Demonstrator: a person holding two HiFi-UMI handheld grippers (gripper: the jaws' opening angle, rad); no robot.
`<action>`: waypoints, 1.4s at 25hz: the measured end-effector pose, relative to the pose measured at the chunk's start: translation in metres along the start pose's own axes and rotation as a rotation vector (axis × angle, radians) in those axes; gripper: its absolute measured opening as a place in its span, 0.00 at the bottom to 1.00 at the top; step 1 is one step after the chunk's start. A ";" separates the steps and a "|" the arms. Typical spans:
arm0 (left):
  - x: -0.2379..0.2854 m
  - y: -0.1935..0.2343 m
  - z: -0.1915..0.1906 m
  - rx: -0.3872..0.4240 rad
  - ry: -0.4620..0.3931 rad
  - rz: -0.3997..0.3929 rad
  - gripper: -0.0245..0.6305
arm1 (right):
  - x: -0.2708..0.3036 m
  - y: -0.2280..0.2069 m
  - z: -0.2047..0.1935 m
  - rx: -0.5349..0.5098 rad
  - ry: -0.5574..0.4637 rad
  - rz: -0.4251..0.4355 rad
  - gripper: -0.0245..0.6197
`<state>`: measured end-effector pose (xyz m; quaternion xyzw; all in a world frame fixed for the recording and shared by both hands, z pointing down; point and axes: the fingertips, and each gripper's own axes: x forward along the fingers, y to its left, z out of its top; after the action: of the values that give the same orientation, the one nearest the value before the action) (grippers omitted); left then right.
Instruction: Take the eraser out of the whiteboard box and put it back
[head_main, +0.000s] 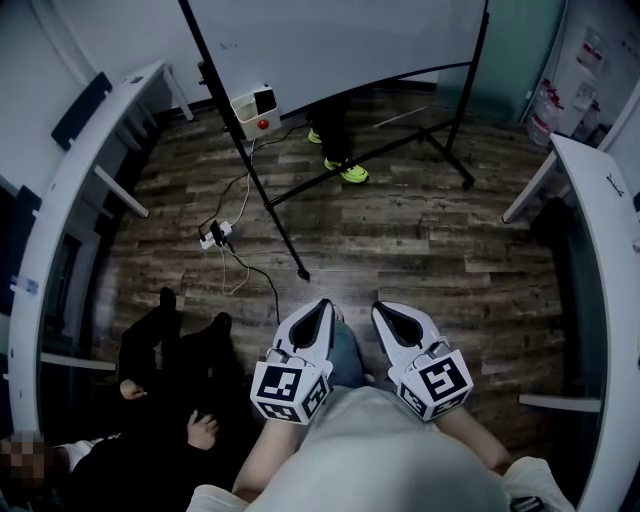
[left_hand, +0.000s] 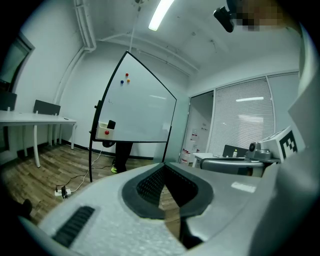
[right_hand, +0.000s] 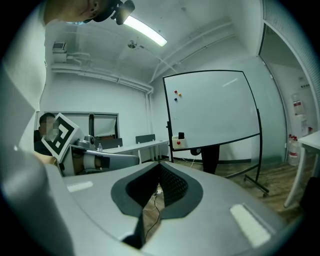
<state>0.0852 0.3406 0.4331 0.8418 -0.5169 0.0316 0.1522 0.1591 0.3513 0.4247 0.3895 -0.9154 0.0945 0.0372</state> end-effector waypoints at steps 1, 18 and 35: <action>0.005 0.002 0.001 -0.002 -0.001 0.000 0.04 | 0.002 -0.005 0.000 0.004 0.002 -0.006 0.05; 0.108 0.069 0.037 -0.016 0.013 0.003 0.04 | 0.105 -0.082 0.027 0.000 0.026 0.003 0.05; 0.189 0.171 0.088 -0.017 0.034 0.002 0.04 | 0.236 -0.124 0.066 -0.012 0.041 0.017 0.05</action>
<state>0.0138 0.0805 0.4274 0.8393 -0.5153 0.0418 0.1681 0.0854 0.0873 0.4116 0.3794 -0.9183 0.0976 0.0576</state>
